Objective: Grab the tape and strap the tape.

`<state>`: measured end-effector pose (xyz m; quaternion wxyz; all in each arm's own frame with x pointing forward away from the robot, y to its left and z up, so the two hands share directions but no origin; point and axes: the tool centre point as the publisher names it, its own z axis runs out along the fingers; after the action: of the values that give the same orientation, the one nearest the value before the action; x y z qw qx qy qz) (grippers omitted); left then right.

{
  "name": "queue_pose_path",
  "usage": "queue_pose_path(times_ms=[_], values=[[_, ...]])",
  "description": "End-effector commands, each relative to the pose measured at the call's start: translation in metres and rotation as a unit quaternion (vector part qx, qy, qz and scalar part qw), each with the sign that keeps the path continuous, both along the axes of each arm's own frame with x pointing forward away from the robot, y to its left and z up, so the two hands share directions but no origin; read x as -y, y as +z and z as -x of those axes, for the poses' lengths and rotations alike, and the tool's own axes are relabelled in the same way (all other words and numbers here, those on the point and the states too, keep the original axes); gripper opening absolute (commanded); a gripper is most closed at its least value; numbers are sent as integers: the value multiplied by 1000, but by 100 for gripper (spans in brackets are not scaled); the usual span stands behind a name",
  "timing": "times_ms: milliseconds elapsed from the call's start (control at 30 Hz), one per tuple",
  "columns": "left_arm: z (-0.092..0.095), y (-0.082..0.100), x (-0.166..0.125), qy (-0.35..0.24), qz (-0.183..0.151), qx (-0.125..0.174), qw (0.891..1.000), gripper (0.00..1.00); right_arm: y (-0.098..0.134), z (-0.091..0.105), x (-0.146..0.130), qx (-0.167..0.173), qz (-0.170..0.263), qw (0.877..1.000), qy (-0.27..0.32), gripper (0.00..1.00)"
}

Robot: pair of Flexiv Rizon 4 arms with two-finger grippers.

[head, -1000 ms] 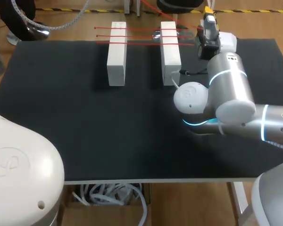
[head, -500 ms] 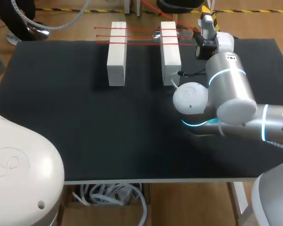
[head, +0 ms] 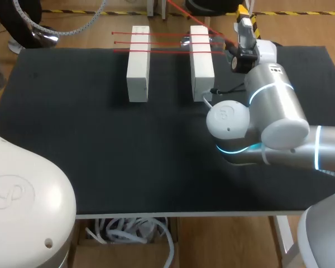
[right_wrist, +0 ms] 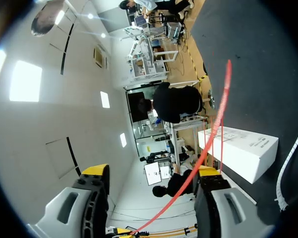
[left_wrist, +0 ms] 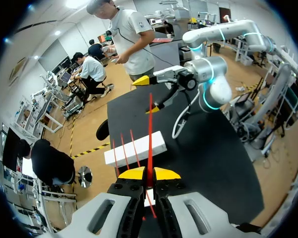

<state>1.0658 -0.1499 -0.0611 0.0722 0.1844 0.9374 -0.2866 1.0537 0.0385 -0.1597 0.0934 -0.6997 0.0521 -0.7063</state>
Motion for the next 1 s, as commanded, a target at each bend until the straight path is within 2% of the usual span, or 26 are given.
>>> queue_pose_path(times_ms=[33, 133, 200, 467, 1000], values=[[-1, 1, 0, 0, -3, -2, 1000, 0, 3, 4, 2, -5, 1, 1000, 2, 66], [-1, 1, 0, 0, -3, -2, 1000, 0, 4, 6, 3, -3, 1, 1000, 1, 73], [-1, 1, 0, 0, -3, -2, 1000, 0, 4, 8, 4, -3, 2, 1000, 0, 70], [-1, 1, 0, 0, -3, -2, 1000, 0, 4, 12, 10, 1, 2, 1000, -14, 75], [-1, 1, 0, 0, -3, -2, 1000, 0, 8, 12, 29, 14, 1, 999, -51, 78]])
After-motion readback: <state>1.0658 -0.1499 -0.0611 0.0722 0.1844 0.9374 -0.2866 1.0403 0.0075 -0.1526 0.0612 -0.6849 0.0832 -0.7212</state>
